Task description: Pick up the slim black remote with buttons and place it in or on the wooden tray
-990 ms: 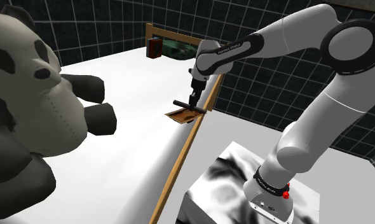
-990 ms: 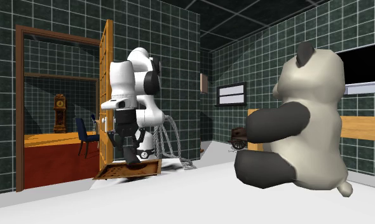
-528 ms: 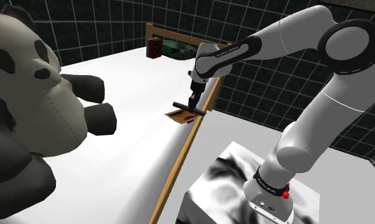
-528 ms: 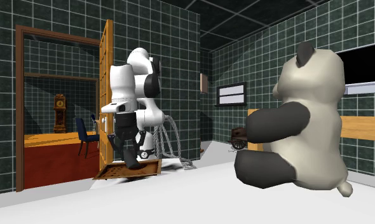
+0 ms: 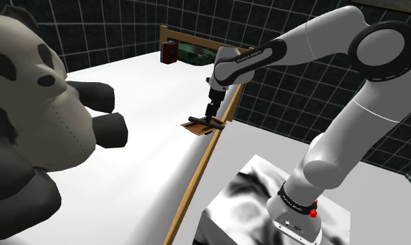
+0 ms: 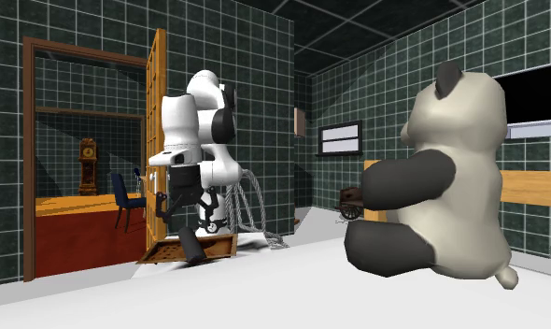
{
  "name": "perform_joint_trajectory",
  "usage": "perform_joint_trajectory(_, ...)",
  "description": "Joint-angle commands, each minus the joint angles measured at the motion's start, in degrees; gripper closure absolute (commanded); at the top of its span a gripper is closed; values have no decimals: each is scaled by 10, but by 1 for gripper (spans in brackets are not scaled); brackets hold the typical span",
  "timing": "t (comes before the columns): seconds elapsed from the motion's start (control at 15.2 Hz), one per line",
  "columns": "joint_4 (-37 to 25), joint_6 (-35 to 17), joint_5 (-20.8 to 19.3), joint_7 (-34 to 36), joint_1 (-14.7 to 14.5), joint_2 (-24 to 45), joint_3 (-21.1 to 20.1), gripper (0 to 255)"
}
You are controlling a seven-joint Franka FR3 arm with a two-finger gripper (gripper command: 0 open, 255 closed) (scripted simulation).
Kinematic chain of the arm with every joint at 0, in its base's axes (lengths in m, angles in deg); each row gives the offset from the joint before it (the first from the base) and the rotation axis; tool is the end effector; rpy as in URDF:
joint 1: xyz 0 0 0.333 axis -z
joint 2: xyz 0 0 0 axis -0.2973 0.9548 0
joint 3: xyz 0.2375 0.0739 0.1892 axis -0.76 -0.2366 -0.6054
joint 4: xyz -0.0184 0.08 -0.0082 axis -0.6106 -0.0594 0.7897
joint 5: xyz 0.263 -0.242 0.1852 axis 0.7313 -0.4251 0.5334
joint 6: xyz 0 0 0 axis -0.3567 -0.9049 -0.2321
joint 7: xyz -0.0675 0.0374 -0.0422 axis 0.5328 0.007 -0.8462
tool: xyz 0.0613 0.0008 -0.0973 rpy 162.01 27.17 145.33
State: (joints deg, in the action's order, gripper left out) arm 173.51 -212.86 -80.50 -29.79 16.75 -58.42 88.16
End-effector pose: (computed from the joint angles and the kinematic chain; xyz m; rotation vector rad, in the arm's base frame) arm 0.4913 -0.0380 0.3502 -3.0287 -0.4554 0.0346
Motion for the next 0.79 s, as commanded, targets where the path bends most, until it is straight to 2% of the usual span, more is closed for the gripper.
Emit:
perform_joint_trajectory(0.0, -10, 20, -2, 1, 1, -10, 0, 0)
perform_joint_trajectory(0.2, -43, 75, -7, 5, 3, -32, 2, 0)
perform_joint_trajectory(0.73, -43, 75, -7, 5, 3, -32, 2, 0)
